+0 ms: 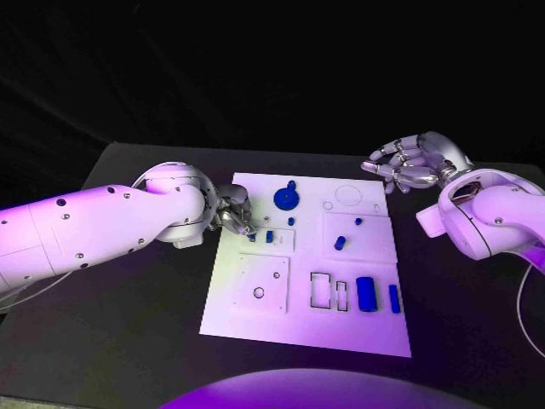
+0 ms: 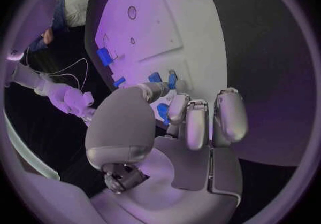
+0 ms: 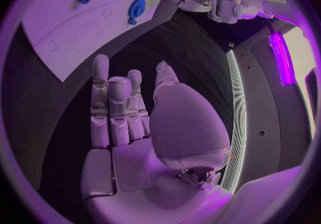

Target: Assemble the parts on the task board

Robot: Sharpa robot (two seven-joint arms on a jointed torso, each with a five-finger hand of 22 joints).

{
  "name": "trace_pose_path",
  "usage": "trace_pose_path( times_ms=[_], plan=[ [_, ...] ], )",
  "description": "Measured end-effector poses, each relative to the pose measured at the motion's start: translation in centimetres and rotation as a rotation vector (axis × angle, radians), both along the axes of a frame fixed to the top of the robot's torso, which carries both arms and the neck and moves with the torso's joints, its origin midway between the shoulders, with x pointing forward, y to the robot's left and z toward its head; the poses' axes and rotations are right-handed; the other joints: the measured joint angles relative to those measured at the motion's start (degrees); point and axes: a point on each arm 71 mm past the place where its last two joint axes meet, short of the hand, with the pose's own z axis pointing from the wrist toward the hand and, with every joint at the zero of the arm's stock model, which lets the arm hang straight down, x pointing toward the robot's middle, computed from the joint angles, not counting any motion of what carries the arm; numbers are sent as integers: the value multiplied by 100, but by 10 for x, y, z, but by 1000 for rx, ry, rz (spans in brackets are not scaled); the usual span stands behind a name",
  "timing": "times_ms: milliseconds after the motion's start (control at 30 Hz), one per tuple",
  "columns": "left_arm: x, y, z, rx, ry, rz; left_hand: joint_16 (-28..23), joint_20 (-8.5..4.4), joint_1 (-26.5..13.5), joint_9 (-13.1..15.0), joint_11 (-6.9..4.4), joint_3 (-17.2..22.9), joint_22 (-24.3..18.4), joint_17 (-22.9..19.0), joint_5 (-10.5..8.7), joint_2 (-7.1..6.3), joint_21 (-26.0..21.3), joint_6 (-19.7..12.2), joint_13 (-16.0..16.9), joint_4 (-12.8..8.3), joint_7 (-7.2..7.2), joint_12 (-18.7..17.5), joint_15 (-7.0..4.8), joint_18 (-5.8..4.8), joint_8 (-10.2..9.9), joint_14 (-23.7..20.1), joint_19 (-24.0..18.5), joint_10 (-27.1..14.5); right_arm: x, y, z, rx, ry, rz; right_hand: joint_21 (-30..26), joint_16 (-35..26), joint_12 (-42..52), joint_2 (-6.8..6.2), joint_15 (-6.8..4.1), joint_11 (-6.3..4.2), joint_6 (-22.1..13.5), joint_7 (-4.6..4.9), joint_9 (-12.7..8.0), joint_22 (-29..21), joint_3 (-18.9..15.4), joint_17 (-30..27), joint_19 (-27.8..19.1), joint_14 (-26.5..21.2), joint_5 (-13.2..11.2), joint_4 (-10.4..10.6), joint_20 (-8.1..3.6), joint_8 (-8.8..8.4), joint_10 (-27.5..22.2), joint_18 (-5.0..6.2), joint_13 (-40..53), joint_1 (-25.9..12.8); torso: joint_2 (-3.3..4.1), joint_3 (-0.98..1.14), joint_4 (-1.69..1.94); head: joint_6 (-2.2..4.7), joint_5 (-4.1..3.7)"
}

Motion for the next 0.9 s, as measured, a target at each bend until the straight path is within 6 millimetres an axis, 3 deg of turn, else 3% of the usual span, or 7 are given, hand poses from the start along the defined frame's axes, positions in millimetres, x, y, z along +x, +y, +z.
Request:
trace_pose_path(
  times_ms=[900],
  plan=[
    [-3,0,-2,8,13,-12,0,0,-14,9,0,0,7,4,-4,-59,0,20,-15,0,0,-25,0,0,-3,0,0,0,0,1,0,1,0,1,0,0,0,0,0,0,0,0,0,0,0,-1,0,0,0,0,0,0,0,0,1,0,1,0,0,-15,24]
  ],
)
